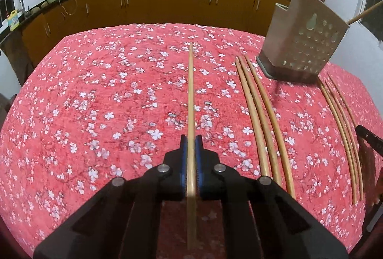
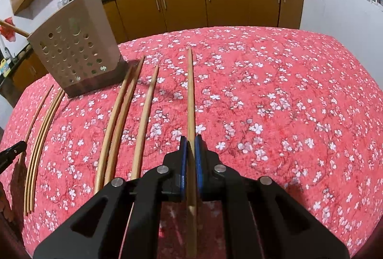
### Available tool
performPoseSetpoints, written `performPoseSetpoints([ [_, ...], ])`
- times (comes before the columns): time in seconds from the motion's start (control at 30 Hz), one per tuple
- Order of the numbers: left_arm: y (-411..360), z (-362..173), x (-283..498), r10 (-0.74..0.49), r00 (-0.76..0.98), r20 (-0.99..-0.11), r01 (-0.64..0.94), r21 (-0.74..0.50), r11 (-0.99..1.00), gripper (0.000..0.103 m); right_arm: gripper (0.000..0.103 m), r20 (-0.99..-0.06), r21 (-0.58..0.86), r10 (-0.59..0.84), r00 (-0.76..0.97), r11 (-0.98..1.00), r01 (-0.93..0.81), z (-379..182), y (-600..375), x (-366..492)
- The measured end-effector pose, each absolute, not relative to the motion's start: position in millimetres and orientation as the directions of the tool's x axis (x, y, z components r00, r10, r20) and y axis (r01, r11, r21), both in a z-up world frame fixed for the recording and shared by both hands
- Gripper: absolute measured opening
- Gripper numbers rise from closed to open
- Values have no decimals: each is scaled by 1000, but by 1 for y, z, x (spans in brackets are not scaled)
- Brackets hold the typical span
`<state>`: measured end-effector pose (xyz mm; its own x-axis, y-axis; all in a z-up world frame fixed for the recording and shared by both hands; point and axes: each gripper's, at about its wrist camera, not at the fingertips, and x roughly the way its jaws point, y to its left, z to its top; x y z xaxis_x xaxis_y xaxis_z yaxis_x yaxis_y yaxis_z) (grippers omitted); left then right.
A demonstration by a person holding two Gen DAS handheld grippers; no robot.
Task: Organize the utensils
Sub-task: 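Lower both tools to the table and grasp another wooden chopstick each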
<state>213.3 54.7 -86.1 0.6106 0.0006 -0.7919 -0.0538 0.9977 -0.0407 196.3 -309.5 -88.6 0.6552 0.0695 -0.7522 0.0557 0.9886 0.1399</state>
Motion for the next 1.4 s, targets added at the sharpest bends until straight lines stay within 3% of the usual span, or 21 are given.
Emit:
performPoseSetpoints([
  [1.4,53,-82,205,-23,614,-789,-40,-60,997,19,10,-753,121,58,656,991,51,-90,-309,190],
])
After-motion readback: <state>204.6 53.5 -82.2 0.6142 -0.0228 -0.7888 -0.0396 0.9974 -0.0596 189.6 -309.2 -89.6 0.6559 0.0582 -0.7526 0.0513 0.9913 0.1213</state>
